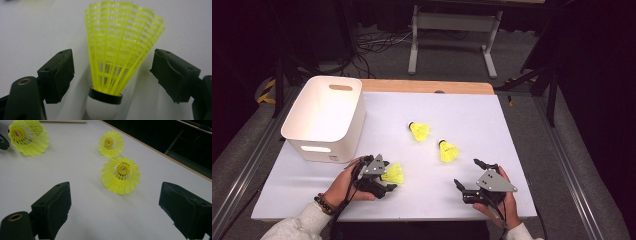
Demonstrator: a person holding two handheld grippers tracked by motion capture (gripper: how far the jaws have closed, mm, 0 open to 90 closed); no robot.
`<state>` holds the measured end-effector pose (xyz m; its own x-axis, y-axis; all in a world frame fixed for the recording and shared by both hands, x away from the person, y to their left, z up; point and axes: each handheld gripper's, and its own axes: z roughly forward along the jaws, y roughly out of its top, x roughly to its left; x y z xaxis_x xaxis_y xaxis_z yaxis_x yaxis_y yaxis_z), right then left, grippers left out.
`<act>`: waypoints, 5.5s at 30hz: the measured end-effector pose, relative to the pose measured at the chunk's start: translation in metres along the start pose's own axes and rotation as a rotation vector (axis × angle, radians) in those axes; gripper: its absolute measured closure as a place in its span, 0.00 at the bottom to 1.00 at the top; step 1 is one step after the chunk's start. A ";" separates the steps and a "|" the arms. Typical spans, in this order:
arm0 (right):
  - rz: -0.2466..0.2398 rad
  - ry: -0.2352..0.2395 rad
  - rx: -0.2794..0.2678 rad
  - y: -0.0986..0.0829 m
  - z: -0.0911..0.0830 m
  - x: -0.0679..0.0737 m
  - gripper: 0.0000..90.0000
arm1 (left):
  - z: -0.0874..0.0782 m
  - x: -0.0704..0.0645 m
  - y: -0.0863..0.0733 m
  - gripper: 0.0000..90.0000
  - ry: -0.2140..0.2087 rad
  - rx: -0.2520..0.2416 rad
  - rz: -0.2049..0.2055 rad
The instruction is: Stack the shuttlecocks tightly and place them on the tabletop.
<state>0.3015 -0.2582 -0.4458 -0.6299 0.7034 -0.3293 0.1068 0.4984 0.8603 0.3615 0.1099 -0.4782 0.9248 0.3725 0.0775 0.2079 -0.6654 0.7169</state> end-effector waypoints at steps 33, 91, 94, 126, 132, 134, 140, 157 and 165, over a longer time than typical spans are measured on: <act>0.010 0.003 0.026 -0.004 0.003 -0.002 0.14 | 0.017 0.039 0.056 0.56 0.145 0.029 0.138; 0.009 0.020 0.044 -0.006 0.005 -0.003 0.14 | 0.024 0.080 0.078 0.78 0.231 0.057 -0.012; 0.007 0.021 0.044 -0.006 0.004 -0.003 0.14 | 0.025 0.082 0.076 0.77 0.241 0.067 -0.009; -0.012 0.045 0.072 -0.007 0.008 -0.001 0.14 | 0.028 0.087 0.071 0.99 0.309 0.075 -0.189; -0.012 0.050 0.074 -0.007 0.008 -0.001 0.14 | 0.031 0.092 0.079 0.99 0.316 0.075 -0.169; -0.014 0.049 0.075 -0.008 0.008 -0.001 0.14 | 0.032 0.093 0.082 0.99 0.320 0.080 -0.164; -0.009 0.050 0.072 -0.008 0.008 -0.002 0.14 | 0.038 0.099 0.089 0.99 0.292 0.095 -0.132; -0.010 0.051 0.073 -0.008 0.008 -0.002 0.14 | 0.038 0.092 0.090 0.82 0.190 0.105 -0.123; -0.011 0.052 0.073 -0.008 0.007 -0.001 0.14 | 0.037 0.088 0.089 0.75 0.192 0.107 -0.116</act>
<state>0.3073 -0.2592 -0.4549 -0.6705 0.6713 -0.3159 0.1541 0.5425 0.8258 0.4736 0.0592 -0.4332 0.8171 0.5601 0.1365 0.3516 -0.6718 0.6519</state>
